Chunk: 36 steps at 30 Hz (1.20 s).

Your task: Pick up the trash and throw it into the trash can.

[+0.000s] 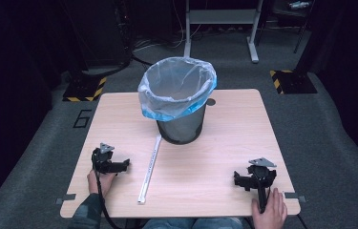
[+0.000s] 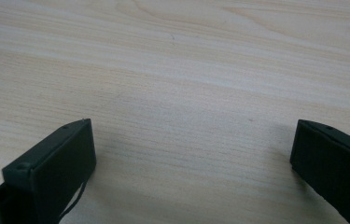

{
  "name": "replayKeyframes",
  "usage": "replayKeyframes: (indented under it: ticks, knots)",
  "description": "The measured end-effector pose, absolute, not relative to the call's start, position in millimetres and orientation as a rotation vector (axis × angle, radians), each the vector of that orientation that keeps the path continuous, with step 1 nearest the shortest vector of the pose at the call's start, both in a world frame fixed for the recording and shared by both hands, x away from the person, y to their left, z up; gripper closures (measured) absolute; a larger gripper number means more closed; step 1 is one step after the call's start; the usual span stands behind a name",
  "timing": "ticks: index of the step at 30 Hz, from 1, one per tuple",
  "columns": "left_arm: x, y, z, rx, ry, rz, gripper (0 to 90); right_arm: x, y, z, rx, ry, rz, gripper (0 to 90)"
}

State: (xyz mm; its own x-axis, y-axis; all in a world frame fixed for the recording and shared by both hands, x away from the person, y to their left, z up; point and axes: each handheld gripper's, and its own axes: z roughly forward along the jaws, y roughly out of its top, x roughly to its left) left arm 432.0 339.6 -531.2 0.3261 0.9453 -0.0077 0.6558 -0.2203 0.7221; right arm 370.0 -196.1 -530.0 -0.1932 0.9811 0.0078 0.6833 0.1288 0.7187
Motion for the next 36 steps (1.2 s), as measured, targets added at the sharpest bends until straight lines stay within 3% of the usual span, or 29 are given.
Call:
replayKeyframes:
  ticks: [22, 36]
  knots:
    - [433, 331, -529, 1.901, 1.511, 0.603, 0.0, 370, -196, -530, 1.600, 1.938, 0.828, 0.0]
    - [439, 301, -513, 1.934, 1.427, 0.542, 0.5, 370, -196, -530, 1.600, 1.938, 0.828, 0.0]
